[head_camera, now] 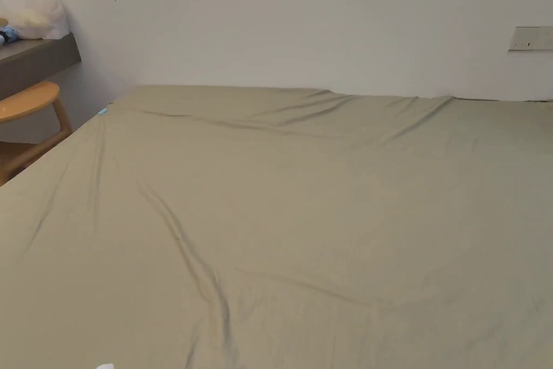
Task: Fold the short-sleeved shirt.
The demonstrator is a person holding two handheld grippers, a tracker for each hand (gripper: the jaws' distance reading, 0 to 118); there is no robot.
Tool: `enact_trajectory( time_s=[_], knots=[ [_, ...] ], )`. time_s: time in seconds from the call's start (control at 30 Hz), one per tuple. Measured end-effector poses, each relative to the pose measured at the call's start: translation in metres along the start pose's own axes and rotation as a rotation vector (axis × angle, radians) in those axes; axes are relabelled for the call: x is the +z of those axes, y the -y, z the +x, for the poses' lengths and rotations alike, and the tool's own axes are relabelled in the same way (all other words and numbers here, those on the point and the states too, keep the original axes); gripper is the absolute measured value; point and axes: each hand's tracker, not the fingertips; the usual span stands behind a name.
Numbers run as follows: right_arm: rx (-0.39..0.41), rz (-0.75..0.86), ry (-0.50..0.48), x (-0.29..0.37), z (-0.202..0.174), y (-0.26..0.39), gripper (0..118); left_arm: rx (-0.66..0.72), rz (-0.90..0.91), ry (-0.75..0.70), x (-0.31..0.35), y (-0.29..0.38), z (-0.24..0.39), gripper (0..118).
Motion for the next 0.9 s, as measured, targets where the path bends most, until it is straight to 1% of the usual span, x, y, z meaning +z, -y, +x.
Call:
enact_trajectory(
  time_s=[0.03,0.1,0.13,0.17,0.2,0.23,0.27,0.3,0.33,0.37,0.4,0.43,0.47,0.53,0.57,0.63,0.67,0.7,0.73,0.8,0.83,0.9],
  knots=[
    [-0.012,0.006,-0.019,0.0,0.003,0.001,7,0.029,-0.033,0.01,-0.012,-0.005,-0.011,114],
    [0.004,0.015,-0.029,0.0,0.007,0.003,7,0.077,-0.06,0.083,-0.04,-0.008,-0.024,112],
    [0.008,0.017,-0.03,-0.001,0.006,0.005,7,0.103,-0.061,0.188,-0.051,-0.007,-0.028,109],
    [0.009,0.019,-0.031,-0.001,0.005,0.004,7,0.185,-0.087,0.238,-0.065,-0.003,-0.026,103],
    [0.014,0.019,-0.03,-0.001,0.005,0.004,7,0.159,-0.19,0.21,-0.072,-0.005,-0.019,85],
    [0.029,0.02,-0.027,0.0,0.004,0.004,7,0.111,-0.184,0.152,-0.074,-0.006,-0.014,85],
    [0.048,0.023,-0.024,0.0,0.0,0.004,7,0.111,-0.207,0.148,-0.076,-0.007,-0.012,75],
    [0.06,0.026,-0.018,0.002,-0.002,0.003,7,0.091,-0.234,0.091,-0.075,0.0,-0.017,62],
    [0.071,0.026,0.001,0.002,-0.004,0.003,7,0.064,-0.244,0.042,-0.076,0.002,-0.018,27],
    [0.087,0.02,0.016,0.003,-0.006,0.003,7,0.084,-0.21,0.05,-0.071,0.001,-0.026,27],
    [0.088,0.026,0.001,0.005,-0.008,0.002,7,0.131,-0.196,0.072,-0.064,-0.001,-0.032,27],
    [0.088,0.034,-0.008,0.009,-0.01,0.002,7,0.12,-0.187,0.067,-0.062,-0.005,-0.03,27],
    [0.086,0.052,-0.014,0.017,-0.013,0.001,7,0.066,-0.167,0.024,-0.054,-0.009,-0.028,27],
    [0.086,0.088,-0.017,0.033,-0.016,-0.003,7,0.017,-0.159,-0.005,-0.031,-0.017,-0.026,27],
    [0.089,0.109,-0.02,0.043,-0.018,-0.006,7,-0.006,-0.153,-0.027,-0.012,-0.023,-0.013,27],
    [0.082,0.166,-0.039,0.064,-0.021,-0.011,7,-0.051,-0.129,-0.091,0.027,-0.042,-0.012,27],
    [0.072,0.195,-0.046,0.078,-0.022,-0.016,7,-0.074,-0.117,-0.146,0.05,-0.055,-0.01,27],
    [0.064,0.224,-0.048,0.091,-0.024,-0.018,7,-0.09,-0.134,-0.212,0.069,-0.056,0.009,27],
    [0.066,0.251,-0.048,0.102,-0.025,-0.019,7,-0.117,-0.135,-0.293,0.088,-0.065,0.014,27],
    [0.095,0.31,-0.019,0.13,-0.03,-0.019,7,-0.162,-0.146,-0.496,0.129,-0.081,0.026,27],
    [0.107,0.328,-0.007,0.141,-0.031,-0.019,7,-0.169,-0.128,-0.576,0.157,-0.107,0.014,27],
    [0.114,0.359,0.01,0.162,-0.033,-0.015,7,-0.086,-0.097,-0.654,0.189,-0.118,0.011,27]
  ],
)
